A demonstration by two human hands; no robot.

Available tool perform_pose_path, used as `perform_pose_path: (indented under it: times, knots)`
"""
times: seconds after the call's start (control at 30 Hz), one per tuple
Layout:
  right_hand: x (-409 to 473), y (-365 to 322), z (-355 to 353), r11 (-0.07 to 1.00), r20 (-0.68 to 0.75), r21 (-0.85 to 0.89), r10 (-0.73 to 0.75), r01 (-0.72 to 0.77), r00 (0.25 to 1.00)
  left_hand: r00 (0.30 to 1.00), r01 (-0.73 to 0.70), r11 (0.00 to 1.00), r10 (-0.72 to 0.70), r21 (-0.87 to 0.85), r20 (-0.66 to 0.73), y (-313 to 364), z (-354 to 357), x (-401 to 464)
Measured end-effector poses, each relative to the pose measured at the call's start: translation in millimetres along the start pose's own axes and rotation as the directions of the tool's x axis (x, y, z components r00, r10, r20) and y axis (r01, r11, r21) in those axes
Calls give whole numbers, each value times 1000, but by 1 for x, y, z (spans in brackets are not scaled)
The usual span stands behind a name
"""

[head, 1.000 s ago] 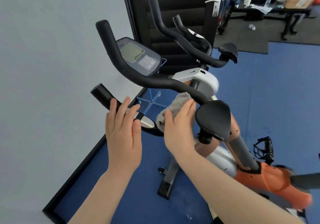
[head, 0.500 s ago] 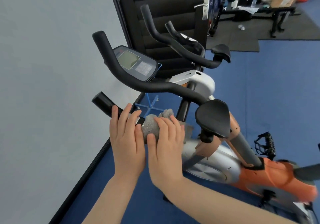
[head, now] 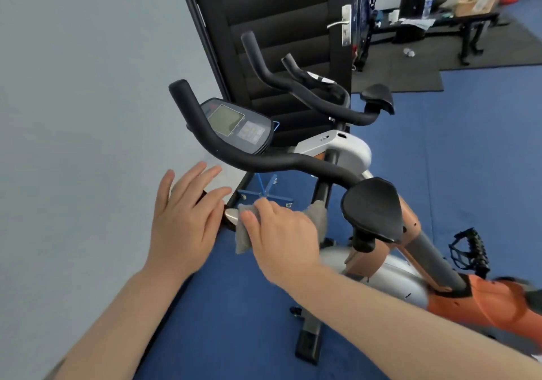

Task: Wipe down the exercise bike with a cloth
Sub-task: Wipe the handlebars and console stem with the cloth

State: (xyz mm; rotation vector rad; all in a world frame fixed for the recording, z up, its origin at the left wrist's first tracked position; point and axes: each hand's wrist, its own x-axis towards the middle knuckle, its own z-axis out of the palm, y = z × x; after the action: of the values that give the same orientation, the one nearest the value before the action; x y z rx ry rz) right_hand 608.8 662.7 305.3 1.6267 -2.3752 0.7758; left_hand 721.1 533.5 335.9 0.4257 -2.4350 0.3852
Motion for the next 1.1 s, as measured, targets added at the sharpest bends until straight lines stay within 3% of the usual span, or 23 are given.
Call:
perform_pose_path:
  times: [0.07,0.23,0.37,0.57,0.63,0.73,0.97,1.1]
  knots:
    - [25,-17,-2,990,108,-72,-116,125,987,1000,14,1000,-14,-22,-6,-12,-4,6]
    - [24,-14,-1,978,132,-118,-155,171,979,997,71,985,-69,-159,20,-18,-6,6]
    - [-11,28,-15,959,-84,-131,-262,250,961,991,129,974,-135,-188,-18,-10,1,5]
    - [20,-18,2,996,47,-78,-38,42,998,978,187,975,-197,-123,-72,-1,8,6]
    - [5,-4,-2,999,31,30,-46,45,998,982,169,977,-178,-127,-59,-3,7,5]
    - [-27,39,-3,981,-88,34,-187,190,978,979,187,975,-196,-123,-62,-2,8,6]
    - [17,-30,2,996,-88,-83,-21,13,996,965,241,968,-247,-72,-87,4,12,7]
    - [-14,19,-3,989,-83,-16,-148,148,985,979,186,977,-193,-103,-71,-3,10,5]
